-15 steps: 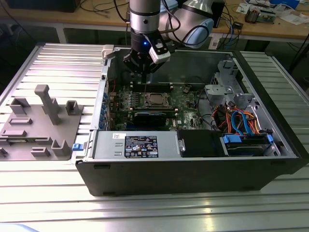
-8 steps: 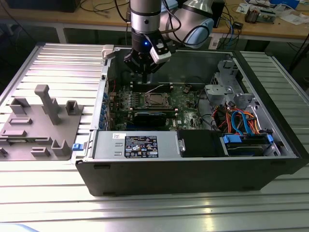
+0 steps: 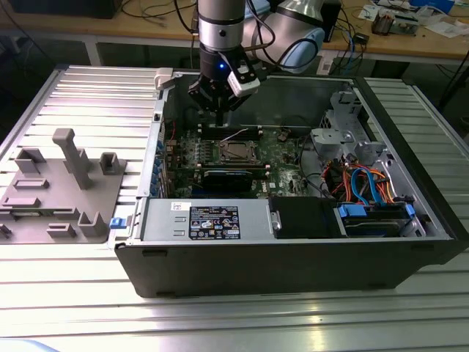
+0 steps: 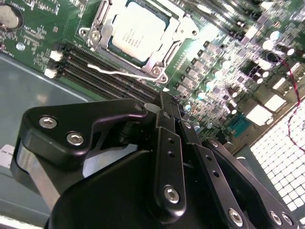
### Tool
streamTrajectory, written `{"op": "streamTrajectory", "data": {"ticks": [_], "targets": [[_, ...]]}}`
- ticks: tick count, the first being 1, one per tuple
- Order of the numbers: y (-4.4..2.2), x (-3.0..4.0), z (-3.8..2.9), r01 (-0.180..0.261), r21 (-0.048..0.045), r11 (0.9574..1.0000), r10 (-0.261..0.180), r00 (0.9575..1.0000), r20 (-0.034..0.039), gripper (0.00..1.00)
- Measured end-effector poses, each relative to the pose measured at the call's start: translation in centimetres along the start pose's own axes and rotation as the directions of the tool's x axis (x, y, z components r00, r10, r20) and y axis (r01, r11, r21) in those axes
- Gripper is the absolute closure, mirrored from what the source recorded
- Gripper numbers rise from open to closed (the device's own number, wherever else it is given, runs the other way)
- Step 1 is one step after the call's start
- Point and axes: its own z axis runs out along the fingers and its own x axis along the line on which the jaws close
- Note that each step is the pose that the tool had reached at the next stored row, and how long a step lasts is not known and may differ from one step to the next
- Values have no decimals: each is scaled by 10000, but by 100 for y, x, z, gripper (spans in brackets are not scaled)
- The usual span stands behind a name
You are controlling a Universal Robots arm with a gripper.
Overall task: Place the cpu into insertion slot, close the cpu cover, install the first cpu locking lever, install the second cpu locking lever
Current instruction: 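Install the first cpu locking lever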
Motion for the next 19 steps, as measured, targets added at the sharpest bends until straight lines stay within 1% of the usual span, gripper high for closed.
{"op": "streamTrajectory", "data": {"ticks": [1, 2, 5, 6, 8, 10, 11, 19], "targets": [[-2, 0, 1, -2, -139, 9999, 2, 10000, 4, 89], [-5, -3, 8, -6, -301, 9995, 6, 10000, 9, 89], [-6, -26, 28, -6, -301, 9995, 6, 10000, 7, 89], [-6, -45, 35, -6, -301, 9995, 6, 10000, 3, 89], [-8, -77, 50, 94, -297, 9995, -95, 10000, -26, 89], [-8, -87, 57, 319, -302, 9990, -320, 9995, -36, 89], [-8, -94, 60, 357, -304, 9989, -358, 9993, -45, 89], [-10, -136, 92, 365, -318, 9988, -367, 9993, -49, 89]]}}
